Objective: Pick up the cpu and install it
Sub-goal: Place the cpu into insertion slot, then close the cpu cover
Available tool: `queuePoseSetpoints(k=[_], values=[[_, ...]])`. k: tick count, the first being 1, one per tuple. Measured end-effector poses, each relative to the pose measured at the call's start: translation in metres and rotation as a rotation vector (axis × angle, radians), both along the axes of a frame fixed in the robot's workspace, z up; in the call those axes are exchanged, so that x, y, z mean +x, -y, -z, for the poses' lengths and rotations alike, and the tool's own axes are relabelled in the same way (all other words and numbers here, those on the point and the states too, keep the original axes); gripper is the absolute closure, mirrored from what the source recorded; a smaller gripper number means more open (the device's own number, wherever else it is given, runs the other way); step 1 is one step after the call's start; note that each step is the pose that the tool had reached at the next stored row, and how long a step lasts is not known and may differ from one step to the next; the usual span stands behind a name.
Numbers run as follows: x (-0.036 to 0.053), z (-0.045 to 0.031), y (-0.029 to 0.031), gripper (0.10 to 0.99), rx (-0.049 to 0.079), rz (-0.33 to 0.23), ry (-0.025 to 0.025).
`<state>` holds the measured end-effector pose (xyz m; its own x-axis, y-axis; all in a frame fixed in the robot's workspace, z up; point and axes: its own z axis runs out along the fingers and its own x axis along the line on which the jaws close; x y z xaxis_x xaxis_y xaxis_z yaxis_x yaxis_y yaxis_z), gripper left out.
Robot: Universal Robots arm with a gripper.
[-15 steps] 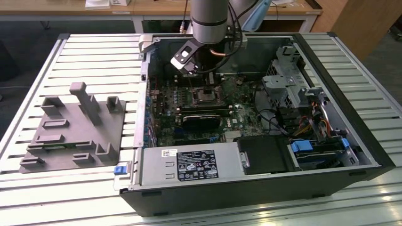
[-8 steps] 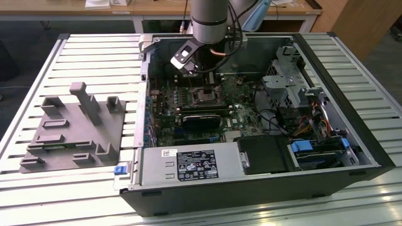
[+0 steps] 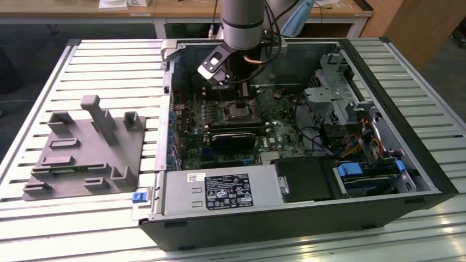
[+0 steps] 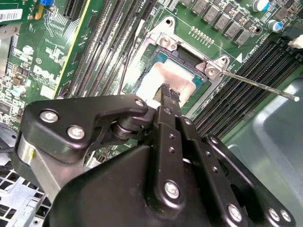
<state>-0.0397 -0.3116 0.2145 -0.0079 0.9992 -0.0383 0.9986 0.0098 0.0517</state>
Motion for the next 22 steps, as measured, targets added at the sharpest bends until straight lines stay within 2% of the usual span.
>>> queuePoseSetpoints(k=[11,22], values=[[0.0000,-0.0022,0.0000,0.980,-0.002,0.000,-0.0001],[0.0000,-0.0136,0.0000,0.980,-0.002,0.000,-0.0001]])
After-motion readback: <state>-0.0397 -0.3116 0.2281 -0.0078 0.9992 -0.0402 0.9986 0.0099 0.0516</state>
